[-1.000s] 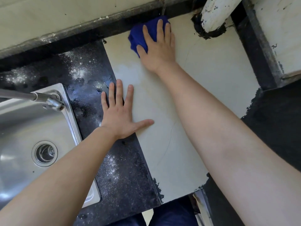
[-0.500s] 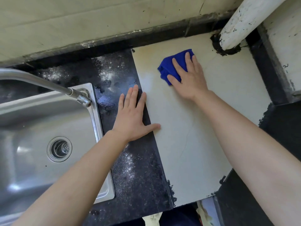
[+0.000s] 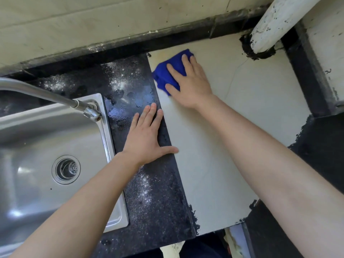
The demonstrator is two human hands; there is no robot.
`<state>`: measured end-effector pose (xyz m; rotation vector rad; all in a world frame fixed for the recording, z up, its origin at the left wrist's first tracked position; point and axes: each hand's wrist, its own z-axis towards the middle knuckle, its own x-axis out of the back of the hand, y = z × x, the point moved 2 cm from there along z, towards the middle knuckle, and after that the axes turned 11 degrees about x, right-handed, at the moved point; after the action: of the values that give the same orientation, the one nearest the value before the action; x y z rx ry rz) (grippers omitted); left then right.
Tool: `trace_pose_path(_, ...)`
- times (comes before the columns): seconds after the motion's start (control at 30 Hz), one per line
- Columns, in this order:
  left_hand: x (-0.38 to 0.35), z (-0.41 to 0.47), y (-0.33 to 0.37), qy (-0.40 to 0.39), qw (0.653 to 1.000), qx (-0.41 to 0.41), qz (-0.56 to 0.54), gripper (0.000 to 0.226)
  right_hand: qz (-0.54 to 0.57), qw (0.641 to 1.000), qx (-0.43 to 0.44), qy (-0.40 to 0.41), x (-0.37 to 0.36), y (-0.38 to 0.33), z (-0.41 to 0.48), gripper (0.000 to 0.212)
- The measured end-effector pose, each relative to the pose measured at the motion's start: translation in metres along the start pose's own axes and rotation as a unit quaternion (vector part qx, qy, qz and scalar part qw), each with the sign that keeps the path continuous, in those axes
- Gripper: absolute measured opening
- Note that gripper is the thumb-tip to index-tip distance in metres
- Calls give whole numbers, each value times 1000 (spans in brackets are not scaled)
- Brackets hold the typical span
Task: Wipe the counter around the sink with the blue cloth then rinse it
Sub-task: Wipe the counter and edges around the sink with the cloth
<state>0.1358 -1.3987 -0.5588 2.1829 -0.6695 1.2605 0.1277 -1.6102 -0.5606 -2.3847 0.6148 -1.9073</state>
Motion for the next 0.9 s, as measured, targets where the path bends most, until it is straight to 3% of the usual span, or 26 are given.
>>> trace_pose_path(0.13,-5,0,0,7,1000,-5,-18,135,-3,1000,15,-12,-14,0,-42,65)
trace_pose_path(0.33,-7,1,-3,10,999,-5,-30,134,4,1000,-20,-22,7,-19,43,65)
trace_pose_path(0.47,-5,2,-3,13,999,-4,-31,134,1,999,-46,-1,7,-30,54,64)
trace_pose_path(0.6,-2,-2,-1,9,999,2,-41,134,8,1000,-25,-2,0,0,17,67)
trace_pose_path(0.77,4,-3,1,1,1000,6,-26,132,47,991,-126,6,-12,56,-72,67)
trace_pose_path(0.9,4,-5,1,-1,1000,8,-18,133,73,984,-161,34,-40,39,-145,65)
